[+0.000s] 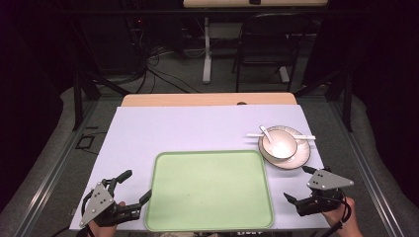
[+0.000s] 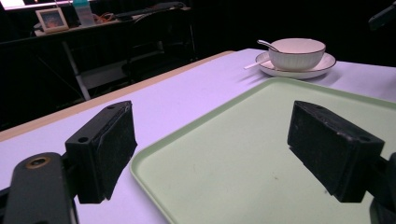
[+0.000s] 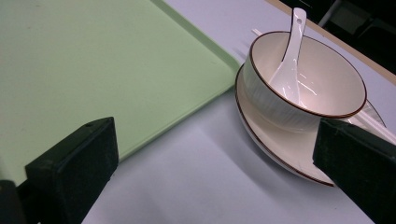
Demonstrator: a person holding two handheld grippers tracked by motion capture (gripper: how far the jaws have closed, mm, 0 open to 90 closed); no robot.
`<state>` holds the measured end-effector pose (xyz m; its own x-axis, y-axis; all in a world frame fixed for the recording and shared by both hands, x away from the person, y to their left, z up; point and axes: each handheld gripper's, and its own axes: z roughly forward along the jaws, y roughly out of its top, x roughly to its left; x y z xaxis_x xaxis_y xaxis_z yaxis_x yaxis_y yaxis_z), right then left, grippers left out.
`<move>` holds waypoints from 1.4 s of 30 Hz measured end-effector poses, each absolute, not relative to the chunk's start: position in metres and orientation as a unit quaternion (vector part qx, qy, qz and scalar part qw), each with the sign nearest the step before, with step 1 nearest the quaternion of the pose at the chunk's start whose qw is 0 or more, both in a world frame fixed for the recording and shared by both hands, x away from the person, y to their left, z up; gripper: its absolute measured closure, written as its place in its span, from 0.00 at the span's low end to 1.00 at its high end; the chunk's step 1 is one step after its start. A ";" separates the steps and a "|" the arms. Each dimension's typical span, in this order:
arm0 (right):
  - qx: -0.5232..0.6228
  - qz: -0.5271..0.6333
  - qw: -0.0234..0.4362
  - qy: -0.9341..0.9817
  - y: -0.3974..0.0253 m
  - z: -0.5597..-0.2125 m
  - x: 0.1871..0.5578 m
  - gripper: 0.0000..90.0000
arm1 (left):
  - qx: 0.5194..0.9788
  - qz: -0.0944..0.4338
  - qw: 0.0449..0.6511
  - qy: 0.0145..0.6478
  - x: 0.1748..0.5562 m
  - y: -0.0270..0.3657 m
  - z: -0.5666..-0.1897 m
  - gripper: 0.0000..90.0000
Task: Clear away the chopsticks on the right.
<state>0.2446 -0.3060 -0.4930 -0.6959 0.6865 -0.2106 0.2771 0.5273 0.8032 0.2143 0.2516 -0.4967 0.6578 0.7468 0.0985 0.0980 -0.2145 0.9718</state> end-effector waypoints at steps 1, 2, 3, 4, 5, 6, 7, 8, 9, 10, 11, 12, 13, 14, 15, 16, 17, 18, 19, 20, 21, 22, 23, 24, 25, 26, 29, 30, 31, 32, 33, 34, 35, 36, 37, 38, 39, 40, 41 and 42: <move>0.290 0.389 0.259 0.835 -0.306 -0.493 0.247 0.00 | 0.722 0.293 0.554 0.293 0.214 0.252 -0.497 0.17; 0.290 0.387 0.256 0.837 -0.305 -0.492 0.249 0.00 | 0.722 0.292 0.555 0.293 0.214 0.252 -0.497 0.17; 0.292 0.384 0.256 0.838 -0.305 -0.492 0.251 0.00 | 0.722 0.292 0.555 0.293 0.214 0.252 -0.497 0.17; 0.294 0.384 0.253 0.838 -0.305 -0.491 0.254 0.00 | 0.721 0.292 0.555 0.293 0.214 0.252 -0.497 0.17; 0.294 0.383 0.250 0.839 -0.305 -0.490 0.257 0.00 | 0.721 0.292 0.555 0.293 0.214 0.252 -0.497 0.17; 0.296 0.381 0.248 0.840 -0.305 -0.490 0.259 0.00 | 0.721 0.292 0.555 0.294 0.214 0.252 -0.497 0.17; 0.298 0.380 0.243 0.841 -0.304 -0.489 0.265 0.00 | 0.722 0.292 0.555 0.293 0.214 0.252 -0.497 0.17; 0.298 0.380 0.243 0.841 -0.304 -0.489 0.265 0.00 | 0.722 0.292 0.555 0.293 0.214 0.252 -0.497 0.17; 0.298 0.379 0.244 0.841 -0.304 -0.488 0.268 0.00 | 0.722 0.292 0.555 0.293 0.214 0.252 -0.497 0.17; 0.297 0.380 0.244 0.841 -0.304 -0.487 0.271 0.00 | 0.722 0.292 0.555 0.293 0.214 0.252 -0.497 0.17; 0.298 0.379 0.246 0.841 -0.305 -0.486 0.273 0.00 | 0.721 0.293 0.555 0.294 0.214 0.252 -0.497 0.17; 0.299 0.382 0.246 0.839 -0.305 -0.485 0.276 0.00 | 0.721 0.293 0.555 0.294 0.214 0.252 -0.497 0.17; 0.299 0.381 0.245 0.839 -0.305 -0.483 0.278 0.00 | 0.721 0.293 0.555 0.294 0.214 0.252 -0.497 0.17; 0.299 0.381 0.247 0.839 -0.306 -0.482 0.280 0.00 | 0.721 0.293 0.555 0.294 0.214 0.252 -0.497 0.17; 0.300 0.381 0.247 0.839 -0.306 -0.480 0.281 0.00 | 0.721 0.293 0.554 0.294 0.214 0.252 -0.497 0.17; 0.301 0.382 0.246 0.838 -0.306 -0.478 0.283 0.00 | 0.722 0.293 0.554 0.293 0.214 0.252 -0.497 0.17; 0.300 0.383 0.248 0.838 -0.307 -0.476 0.285 0.00 | 0.722 0.293 0.554 0.294 0.214 0.252 -0.497 0.17; 0.300 0.383 0.247 0.838 -0.307 -0.474 0.287 0.00 | 0.721 0.293 0.554 0.294 0.214 0.252 -0.497 0.17; 0.300 0.382 0.246 0.839 -0.307 -0.472 0.289 0.00 | 0.721 0.293 0.555 0.294 0.214 0.252 -0.497 0.17; 0.300 0.379 0.247 0.840 -0.306 -0.470 0.291 0.00 | 0.721 0.293 0.555 0.294 0.214 0.252 -0.497 0.17; 0.299 0.379 0.247 0.840 -0.306 -0.468 0.293 0.00 | 0.721 0.293 0.554 0.294 0.214 0.252 -0.497 0.17; 0.298 0.375 0.246 0.843 -0.306 -0.466 0.295 0.00 | 0.721 0.293 0.554 0.294 0.214 0.252 -0.497 0.17; 0.299 0.375 0.246 0.843 -0.306 -0.464 0.297 0.00 | 0.721 0.293 0.554 0.294 0.214 0.252 -0.497 0.17; 0.298 0.373 0.243 0.844 -0.307 -0.462 0.300 0.00 | 0.721 0.293 0.554 0.294 0.214 0.252 -0.497 0.17; 0.297 0.370 0.244 0.846 -0.307 -0.461 0.303 0.00 | 0.721 0.293 0.554 0.295 0.214 0.252 -0.497 0.17; 0.296 0.366 0.242 0.848 -0.307 -0.459 0.306 0.00 | 0.721 0.293 0.554 0.294 0.214 0.252 -0.497 0.17; 0.295 0.357 0.231 0.856 -0.310 -0.454 0.318 0.00 | 0.721 0.294 0.554 0.294 0.214 0.252 -0.496 0.17; 0.295 0.357 0.231 0.856 -0.310 -0.454 0.318 0.00 | 0.721 0.294 0.554 0.293 0.214 0.252 -0.496 0.17; 0.296 0.356 0.228 0.857 -0.311 -0.452 0.321 0.00 | 0.721 0.293 0.554 0.294 0.214 0.252 -0.497 0.17; 0.297 0.354 0.226 0.858 -0.313 -0.450 0.324 0.00 | 0.721 0.293 0.554 0.294 0.214 0.252 -0.496 0.17; 0.296 0.352 0.223 0.859 -0.314 -0.449 0.327 0.00 | 0.721 0.293 0.554 0.294 0.214 0.252 -0.496 0.17; 0.294 0.349 0.219 0.862 -0.315 -0.447 0.330 0.00 | 0.721 0.293 0.554 0.294 0.214 0.252 -0.497 0.17; 0.295 0.347 0.219 0.863 -0.316 -0.446 0.334 0.00 | 0.721 0.293 0.555 0.294 0.214 0.252 -0.497 0.17; 0.294 0.343 0.211 0.867 -0.319 -0.442 0.340 0.00 | 0.721 0.293 0.555 0.294 0.214 0.252 -0.496 0.17; 0.294 0.343 0.211 0.867 -0.319 -0.442 0.340 0.00 | 0.721 0.293 0.555 0.294 0.214 0.252 -0.497 0.17; 0.293 0.339 0.212 0.869 -0.320 -0.440 0.344 0.00 | 0.721 0.294 0.555 0.294 0.214 0.252 -0.497 0.17; 0.293 0.337 0.209 0.870 -0.322 -0.438 0.348 0.00 | 0.721 0.294 0.554 0.294 0.214 0.252 -0.496 0.17; 0.292 0.340 0.204 0.870 -0.323 -0.436 0.350 0.00 | 0.721 0.293 0.555 0.294 0.214 0.252 -0.497 0.17; 0.294 0.336 0.201 0.872 -0.324 -0.434 0.354 0.00 | 0.721 0.293 0.555 0.295 0.214 0.252 -0.497 0.17; 0.294 0.330 0.202 0.874 -0.324 -0.432 0.357 0.00 | 0.721 0.294 0.554 0.294 0.214 0.252 -0.497 0.17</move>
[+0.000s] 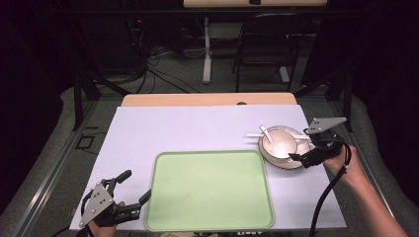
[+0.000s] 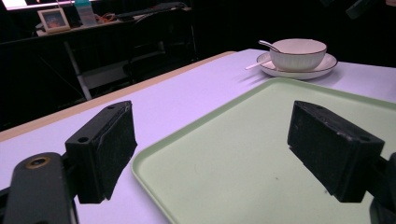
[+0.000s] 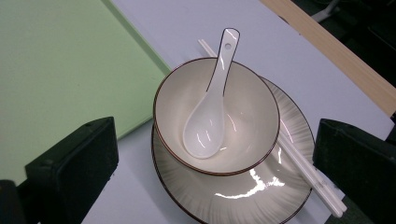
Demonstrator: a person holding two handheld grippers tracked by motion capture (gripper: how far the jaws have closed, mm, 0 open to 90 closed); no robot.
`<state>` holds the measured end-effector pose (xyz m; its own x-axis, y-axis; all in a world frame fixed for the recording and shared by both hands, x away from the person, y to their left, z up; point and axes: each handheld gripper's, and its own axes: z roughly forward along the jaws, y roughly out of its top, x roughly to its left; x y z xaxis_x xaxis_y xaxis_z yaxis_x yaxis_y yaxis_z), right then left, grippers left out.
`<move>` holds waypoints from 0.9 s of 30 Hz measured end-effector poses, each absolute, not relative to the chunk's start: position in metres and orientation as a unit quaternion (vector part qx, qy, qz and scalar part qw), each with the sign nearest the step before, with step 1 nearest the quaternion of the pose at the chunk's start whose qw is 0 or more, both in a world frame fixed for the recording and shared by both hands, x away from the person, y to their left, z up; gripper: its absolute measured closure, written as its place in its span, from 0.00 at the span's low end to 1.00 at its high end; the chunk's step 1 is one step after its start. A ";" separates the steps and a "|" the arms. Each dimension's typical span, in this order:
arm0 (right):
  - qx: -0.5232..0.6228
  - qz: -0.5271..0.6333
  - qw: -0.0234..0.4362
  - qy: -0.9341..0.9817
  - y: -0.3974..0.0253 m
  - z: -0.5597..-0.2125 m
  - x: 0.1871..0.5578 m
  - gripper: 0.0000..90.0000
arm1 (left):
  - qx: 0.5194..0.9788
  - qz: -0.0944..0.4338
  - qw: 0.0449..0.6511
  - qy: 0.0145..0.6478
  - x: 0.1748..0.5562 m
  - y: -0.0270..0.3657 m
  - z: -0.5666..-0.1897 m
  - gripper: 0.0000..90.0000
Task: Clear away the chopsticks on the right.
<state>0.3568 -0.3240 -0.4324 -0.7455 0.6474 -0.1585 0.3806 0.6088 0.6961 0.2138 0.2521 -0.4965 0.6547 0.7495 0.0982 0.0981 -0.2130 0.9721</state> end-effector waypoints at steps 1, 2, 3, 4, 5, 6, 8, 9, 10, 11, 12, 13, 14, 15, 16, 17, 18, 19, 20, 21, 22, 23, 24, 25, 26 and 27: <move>0.292 0.327 0.195 0.877 -0.324 -0.430 0.360 0.00 | 0.721 0.293 0.555 0.295 0.214 0.252 -0.497 0.17; 0.290 0.322 0.192 0.881 -0.325 -0.428 0.364 0.00 | 0.721 0.293 0.554 0.295 0.214 0.252 -0.497 0.17; 0.288 0.316 0.187 0.884 -0.325 -0.426 0.367 0.00 | 0.721 0.294 0.554 0.294 0.214 0.252 -0.496 0.17; 0.286 0.312 0.176 0.889 -0.325 -0.424 0.372 0.00 | 0.721 0.294 0.554 0.294 0.214 0.252 -0.496 0.17; 0.285 0.307 0.174 0.891 -0.325 -0.422 0.376 0.00 | 0.721 0.294 0.554 0.295 0.214 0.252 -0.497 0.17; 0.284 0.304 0.173 0.893 -0.326 -0.420 0.379 0.00 | 0.721 0.294 0.554 0.294 0.214 0.252 -0.496 0.17; 0.286 0.296 0.172 0.895 -0.328 -0.415 0.390 0.00 | 0.720 0.294 0.555 0.294 0.214 0.252 -0.497 0.17; 0.286 0.293 0.165 0.897 -0.329 -0.412 0.395 0.00 | 0.720 0.294 0.555 0.294 0.214 0.252 -0.497 0.17; 0.286 0.293 0.165 0.897 -0.329 -0.412 0.395 0.00 | 0.720 0.294 0.555 0.295 0.214 0.252 -0.497 0.17; 0.285 0.287 0.164 0.900 -0.330 -0.410 0.399 0.01 | 0.721 0.294 0.555 0.294 0.214 0.252 -0.497 0.17; 0.279 0.284 0.158 0.904 -0.330 -0.408 0.403 0.03 | 0.720 0.293 0.555 0.295 0.214 0.252 -0.497 0.17; 0.277 0.282 0.156 0.905 -0.331 -0.407 0.406 0.03 | 0.720 0.293 0.555 0.295 0.214 0.252 -0.497 0.17; 0.279 0.278 0.156 0.906 -0.331 -0.405 0.409 0.02 | 0.720 0.293 0.555 0.295 0.214 0.252 -0.497 0.17; 0.282 0.272 0.157 0.907 -0.332 -0.401 0.417 0.01 | 0.720 0.293 0.555 0.295 0.214 0.252 -0.497 0.17; 0.282 0.272 0.157 0.907 -0.332 -0.401 0.417 0.01 | 0.720 0.293 0.556 0.295 0.214 0.252 -0.497 0.17; 0.285 0.268 0.157 0.907 -0.332 -0.399 0.423 0.00 | 0.720 0.293 0.556 0.295 0.214 0.252 -0.497 0.17; 0.285 0.268 0.157 0.907 -0.332 -0.399 0.423 0.00 | 0.720 0.293 0.556 0.295 0.214 0.252 -0.497 0.17; 0.289 0.262 0.157 0.907 -0.332 -0.399 0.427 0.00 | 0.720 0.293 0.556 0.295 0.214 0.252 -0.497 0.17; 0.291 0.257 0.158 0.908 -0.332 -0.399 0.430 0.00 | 0.720 0.293 0.555 0.294 0.214 0.252 -0.497 0.17; 0.290 0.255 0.157 0.909 -0.332 -0.398 0.434 0.00 | 0.720 0.294 0.555 0.294 0.214 0.252 -0.497 0.17; 0.293 0.247 0.157 0.910 -0.332 -0.398 0.437 0.00 | 0.720 0.293 0.555 0.295 0.214 0.253 -0.497 0.17; 0.293 0.243 0.157 0.912 -0.332 -0.397 0.440 0.00 | 0.720 0.293 0.556 0.295 0.214 0.252 -0.497 0.17; 0.293 0.239 0.155 0.913 -0.332 -0.396 0.443 0.00 | 0.720 0.293 0.556 0.295 0.214 0.252 -0.497 0.17; 0.293 0.234 0.156 0.914 -0.332 -0.395 0.447 0.00 | 0.719 0.293 0.556 0.295 0.214 0.252 -0.497 0.17; 0.294 0.224 0.156 0.916 -0.332 -0.393 0.450 0.00 | 0.719 0.293 0.556 0.297 0.214 0.252 -0.497 0.17; 0.294 0.220 0.156 0.917 -0.331 -0.392 0.452 0.00 | 0.719 0.293 0.556 0.297 0.214 0.252 -0.497 0.17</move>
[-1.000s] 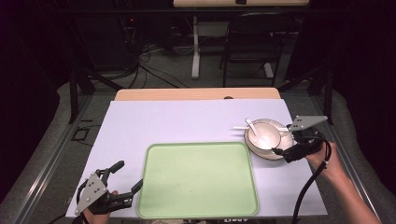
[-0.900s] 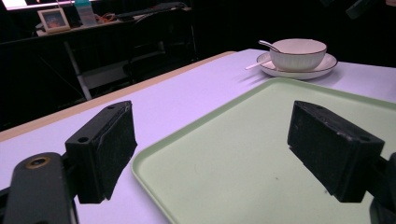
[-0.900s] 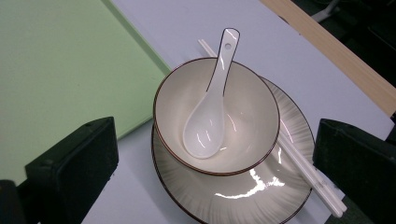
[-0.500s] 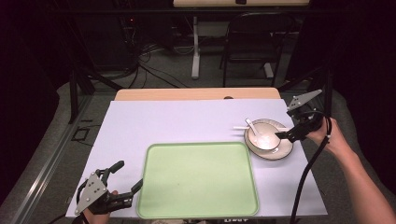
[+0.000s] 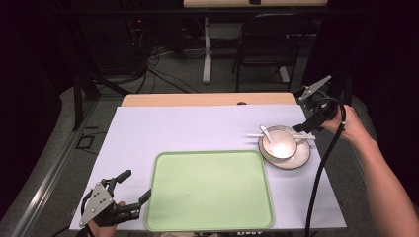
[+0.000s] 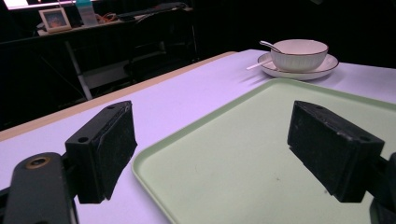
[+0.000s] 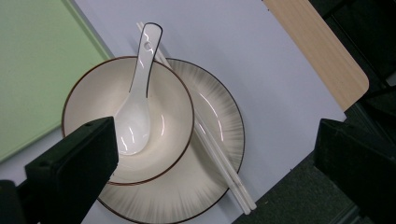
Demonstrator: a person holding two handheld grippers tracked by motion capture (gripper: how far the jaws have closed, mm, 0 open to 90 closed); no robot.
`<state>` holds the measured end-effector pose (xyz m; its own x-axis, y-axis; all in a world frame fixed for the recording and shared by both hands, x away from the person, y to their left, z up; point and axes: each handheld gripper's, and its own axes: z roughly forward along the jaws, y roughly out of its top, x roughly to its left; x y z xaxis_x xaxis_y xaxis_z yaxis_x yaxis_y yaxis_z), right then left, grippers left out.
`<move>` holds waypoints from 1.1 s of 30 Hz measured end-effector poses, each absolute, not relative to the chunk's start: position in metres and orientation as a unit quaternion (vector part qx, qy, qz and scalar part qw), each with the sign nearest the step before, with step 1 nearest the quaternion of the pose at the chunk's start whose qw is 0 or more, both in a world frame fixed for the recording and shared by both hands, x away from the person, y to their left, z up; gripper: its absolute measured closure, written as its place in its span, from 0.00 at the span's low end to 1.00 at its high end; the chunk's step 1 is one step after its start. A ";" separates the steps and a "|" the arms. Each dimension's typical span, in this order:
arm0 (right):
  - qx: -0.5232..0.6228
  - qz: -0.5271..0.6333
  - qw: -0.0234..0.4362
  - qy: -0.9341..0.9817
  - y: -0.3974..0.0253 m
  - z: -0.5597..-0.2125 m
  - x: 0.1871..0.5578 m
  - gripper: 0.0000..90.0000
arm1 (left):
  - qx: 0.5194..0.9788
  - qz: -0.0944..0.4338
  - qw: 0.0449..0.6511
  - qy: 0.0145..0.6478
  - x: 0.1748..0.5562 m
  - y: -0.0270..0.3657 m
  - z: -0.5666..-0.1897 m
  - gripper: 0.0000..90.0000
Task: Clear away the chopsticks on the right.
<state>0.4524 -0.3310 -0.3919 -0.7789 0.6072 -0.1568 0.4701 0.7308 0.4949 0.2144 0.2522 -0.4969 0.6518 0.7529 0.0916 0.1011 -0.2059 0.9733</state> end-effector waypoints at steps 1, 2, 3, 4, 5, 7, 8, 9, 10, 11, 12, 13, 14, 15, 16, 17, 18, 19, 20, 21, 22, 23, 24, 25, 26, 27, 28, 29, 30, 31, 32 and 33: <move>0.290 0.205 0.154 0.922 -0.329 -0.390 0.459 0.00 | 0.719 0.293 0.556 0.297 0.214 0.252 -0.497 0.17; 0.290 0.205 0.154 0.922 -0.329 -0.390 0.459 0.00 | 0.719 0.293 0.556 0.296 0.214 0.252 -0.497 0.17; 0.289 0.196 0.152 0.925 -0.329 -0.389 0.462 0.00 | 0.719 0.293 0.556 0.296 0.214 0.252 -0.497 0.17; 0.291 0.192 0.152 0.925 -0.328 -0.388 0.466 0.00 | 0.719 0.293 0.556 0.296 0.214 0.252 -0.497 0.17; 0.292 0.185 0.153 0.926 -0.328 -0.388 0.468 0.00 | 0.720 0.293 0.555 0.296 0.214 0.252 -0.497 0.17; 0.294 0.174 0.154 0.927 -0.326 -0.387 0.474 0.00 | 0.719 0.293 0.556 0.297 0.214 0.252 -0.497 0.17; 0.287 0.162 0.153 0.932 -0.324 -0.388 0.480 0.00 | 0.719 0.293 0.556 0.297 0.214 0.252 -0.497 0.17; 0.285 0.153 0.156 0.933 -0.322 -0.389 0.483 0.00 | 0.719 0.293 0.556 0.297 0.215 0.252 -0.497 0.17; 0.285 0.153 0.156 0.933 -0.322 -0.389 0.483 0.00 | 0.720 0.293 0.555 0.296 0.215 0.252 -0.497 0.17; 0.290 0.149 0.150 0.933 -0.320 -0.391 0.485 0.01 | 0.720 0.293 0.556 0.296 0.215 0.252 -0.497 0.17; 0.279 0.138 0.148 0.939 -0.320 -0.392 0.489 0.02 | 0.719 0.293 0.556 0.296 0.215 0.252 -0.497 0.17; 0.275 0.125 0.148 0.942 -0.317 -0.397 0.494 0.06 | 0.719 0.293 0.556 0.297 0.214 0.252 -0.497 0.17; 0.275 0.125 0.148 0.942 -0.317 -0.397 0.494 0.06 | 0.720 0.293 0.555 0.296 0.214 0.253 -0.497 0.17; 0.270 0.110 0.147 0.945 -0.315 -0.402 0.500 0.11 | 0.720 0.293 0.555 0.296 0.214 0.253 -0.497 0.17; 0.270 0.110 0.147 0.945 -0.315 -0.402 0.500 0.11 | 0.720 0.293 0.555 0.297 0.214 0.253 -0.497 0.17; 0.272 0.109 0.143 0.945 -0.314 -0.404 0.502 0.14 | 0.719 0.293 0.555 0.297 0.214 0.253 -0.497 0.17; 0.272 0.112 0.143 0.945 -0.314 -0.407 0.505 0.17 | 0.719 0.293 0.555 0.297 0.214 0.253 -0.497 0.17; 0.275 0.103 0.143 0.945 -0.313 -0.409 0.507 0.20 | 0.719 0.293 0.556 0.298 0.214 0.253 -0.497 0.17; 0.277 0.099 0.143 0.945 -0.314 -0.414 0.512 0.28 | 0.718 0.293 0.556 0.298 0.214 0.253 -0.497 0.17; 0.277 0.099 0.143 0.945 -0.314 -0.414 0.512 0.28 | 0.718 0.293 0.557 0.299 0.214 0.253 -0.497 0.17; 0.280 0.098 0.145 0.944 -0.315 -0.416 0.513 0.29 | 0.717 0.293 0.557 0.299 0.214 0.253 -0.497 0.17; 0.288 0.100 0.143 0.942 -0.315 -0.419 0.514 0.34 | 0.718 0.293 0.557 0.299 0.214 0.253 -0.497 0.17; 0.285 0.093 0.143 0.943 -0.316 -0.420 0.515 0.36 | 0.718 0.293 0.557 0.298 0.214 0.253 -0.497 0.17; 0.285 0.092 0.143 0.943 -0.317 -0.421 0.517 0.38 | 0.718 0.293 0.557 0.298 0.214 0.253 -0.497 0.17; 0.286 0.093 0.139 0.944 -0.318 -0.423 0.518 0.39 | 0.718 0.293 0.557 0.298 0.214 0.253 -0.497 0.17; 0.284 0.096 0.137 0.944 -0.318 -0.426 0.519 0.43 | 0.718 0.293 0.557 0.297 0.214 0.253 -0.497 0.17; 0.282 0.084 0.133 0.946 -0.318 -0.427 0.519 0.44 | 0.718 0.293 0.557 0.298 0.214 0.253 -0.497 0.17; 0.282 0.086 0.123 0.948 -0.319 -0.429 0.520 0.47 | 0.718 0.293 0.557 0.297 0.214 0.253 -0.497 0.17; 0.282 0.085 0.126 0.947 -0.319 -0.432 0.520 0.50 | 0.717 0.293 0.558 0.298 0.214 0.253 -0.497 0.17; 0.279 0.084 0.126 0.948 -0.319 -0.434 0.520 0.52 | 0.717 0.293 0.557 0.298 0.214 0.254 -0.497 0.17; 0.281 0.084 0.117 0.949 -0.320 -0.438 0.521 0.53 | 0.718 0.294 0.557 0.297 0.214 0.254 -0.497 0.17; 0.274 0.066 0.109 0.953 -0.321 -0.442 0.522 0.56 | 0.717 0.294 0.557 0.298 0.214 0.254 -0.497 0.17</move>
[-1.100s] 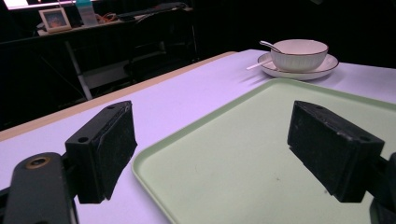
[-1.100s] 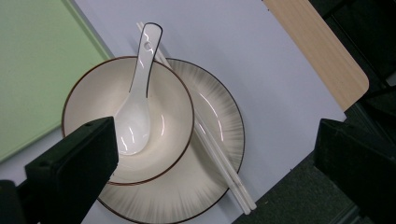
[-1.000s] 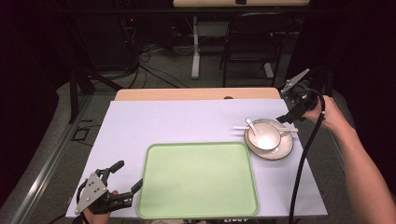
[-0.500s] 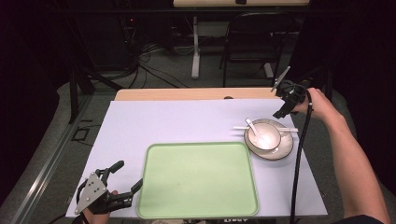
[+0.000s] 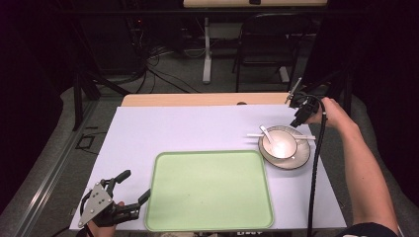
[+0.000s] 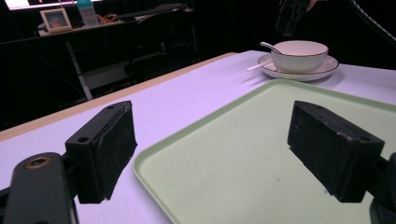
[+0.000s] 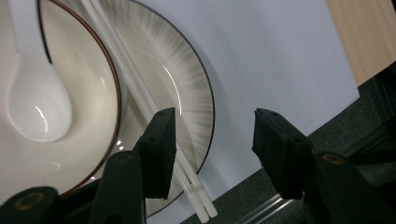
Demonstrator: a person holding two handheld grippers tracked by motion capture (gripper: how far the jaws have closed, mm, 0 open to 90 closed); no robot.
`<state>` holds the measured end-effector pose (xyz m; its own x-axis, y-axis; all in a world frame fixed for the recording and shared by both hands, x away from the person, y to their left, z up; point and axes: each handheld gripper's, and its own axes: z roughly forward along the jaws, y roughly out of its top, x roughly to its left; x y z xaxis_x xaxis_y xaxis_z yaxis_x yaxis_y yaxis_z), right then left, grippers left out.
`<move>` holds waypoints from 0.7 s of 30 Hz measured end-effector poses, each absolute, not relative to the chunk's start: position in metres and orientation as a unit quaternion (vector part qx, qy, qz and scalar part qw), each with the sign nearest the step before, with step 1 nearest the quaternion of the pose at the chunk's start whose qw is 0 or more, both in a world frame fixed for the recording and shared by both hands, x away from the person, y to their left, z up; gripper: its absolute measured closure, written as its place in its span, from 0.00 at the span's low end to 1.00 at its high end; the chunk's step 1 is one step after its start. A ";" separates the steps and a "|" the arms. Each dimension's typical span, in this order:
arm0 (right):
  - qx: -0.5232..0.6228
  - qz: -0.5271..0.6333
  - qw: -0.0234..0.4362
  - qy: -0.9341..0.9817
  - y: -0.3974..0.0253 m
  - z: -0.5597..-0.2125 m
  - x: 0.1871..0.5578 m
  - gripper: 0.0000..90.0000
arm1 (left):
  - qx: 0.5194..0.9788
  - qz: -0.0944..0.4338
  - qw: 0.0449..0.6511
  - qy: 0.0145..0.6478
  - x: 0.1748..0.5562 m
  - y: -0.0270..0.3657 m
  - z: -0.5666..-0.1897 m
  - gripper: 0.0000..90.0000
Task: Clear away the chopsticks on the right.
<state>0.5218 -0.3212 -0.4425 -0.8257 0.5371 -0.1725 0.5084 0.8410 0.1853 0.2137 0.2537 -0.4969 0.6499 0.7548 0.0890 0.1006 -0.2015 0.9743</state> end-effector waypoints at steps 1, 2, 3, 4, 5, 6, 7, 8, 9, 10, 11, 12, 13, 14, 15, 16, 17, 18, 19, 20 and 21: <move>0.278 0.073 0.106 0.952 -0.321 -0.448 0.521 0.58 | 0.718 0.293 0.557 0.298 0.214 0.253 -0.497 0.17; 0.278 0.073 0.106 0.952 -0.321 -0.448 0.521 0.58 | 0.718 0.293 0.557 0.298 0.214 0.253 -0.497 0.17; 0.275 0.063 0.102 0.954 -0.322 -0.451 0.521 0.59 | 0.718 0.293 0.557 0.298 0.214 0.253 -0.497 0.17; 0.277 0.061 0.099 0.954 -0.322 -0.455 0.521 0.60 | 0.718 0.293 0.557 0.297 0.214 0.253 -0.497 0.17; 0.277 0.066 0.098 0.954 -0.323 -0.458 0.520 0.61 | 0.718 0.293 0.557 0.298 0.214 0.253 -0.497 0.17; 0.274 0.063 0.093 0.955 -0.323 -0.460 0.520 0.61 | 0.717 0.293 0.557 0.299 0.214 0.253 -0.497 0.17; 0.268 0.053 0.089 0.958 -0.324 -0.461 0.521 0.62 | 0.717 0.293 0.557 0.299 0.214 0.253 -0.497 0.17; 0.268 0.053 0.089 0.958 -0.324 -0.461 0.521 0.62 | 0.717 0.293 0.557 0.299 0.214 0.253 -0.497 0.17; 0.266 0.051 0.086 0.959 -0.324 -0.462 0.520 0.63 | 0.718 0.293 0.556 0.299 0.214 0.253 -0.497 0.17; 0.269 0.059 0.084 0.958 -0.324 -0.464 0.520 0.64 | 0.719 0.293 0.556 0.299 0.214 0.253 -0.497 0.17; 0.267 0.053 0.084 0.959 -0.324 -0.465 0.520 0.64 | 0.719 0.293 0.556 0.298 0.214 0.253 -0.497 0.17; 0.267 0.058 0.083 0.958 -0.325 -0.467 0.519 0.65 | 0.718 0.293 0.556 0.298 0.214 0.253 -0.497 0.17; 0.267 0.067 0.082 0.958 -0.325 -0.470 0.519 0.66 | 0.718 0.293 0.556 0.299 0.214 0.253 -0.497 0.17; 0.267 0.056 0.080 0.959 -0.325 -0.470 0.519 0.66 | 0.717 0.294 0.557 0.299 0.214 0.253 -0.497 0.17; 0.266 0.057 0.078 0.959 -0.325 -0.470 0.519 0.67 | 0.717 0.293 0.557 0.300 0.214 0.253 -0.497 0.17; 0.271 0.069 0.080 0.957 -0.326 -0.474 0.519 0.68 | 0.718 0.293 0.556 0.299 0.214 0.253 -0.497 0.17; 0.271 0.069 0.080 0.957 -0.326 -0.474 0.519 0.68 | 0.717 0.293 0.557 0.299 0.214 0.253 -0.497 0.17; 0.270 0.070 0.076 0.957 -0.327 -0.475 0.519 0.68 | 0.717 0.293 0.556 0.299 0.214 0.253 -0.497 0.17; 0.266 0.057 0.073 0.959 -0.327 -0.474 0.519 0.69 | 0.718 0.293 0.557 0.299 0.214 0.253 -0.497 0.17; 0.267 0.067 0.077 0.958 -0.328 -0.477 0.519 0.69 | 0.717 0.294 0.557 0.299 0.214 0.253 -0.497 0.17; 0.268 0.065 0.067 0.959 -0.328 -0.477 0.519 0.69 | 0.717 0.294 0.557 0.299 0.214 0.253 -0.497 0.17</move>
<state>0.5188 -0.3280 -0.4768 -0.8470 0.5232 -0.0943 0.5057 0.8476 0.1604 0.2139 0.2535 -0.4971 0.6480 0.7565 0.0879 0.1023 -0.2008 0.9743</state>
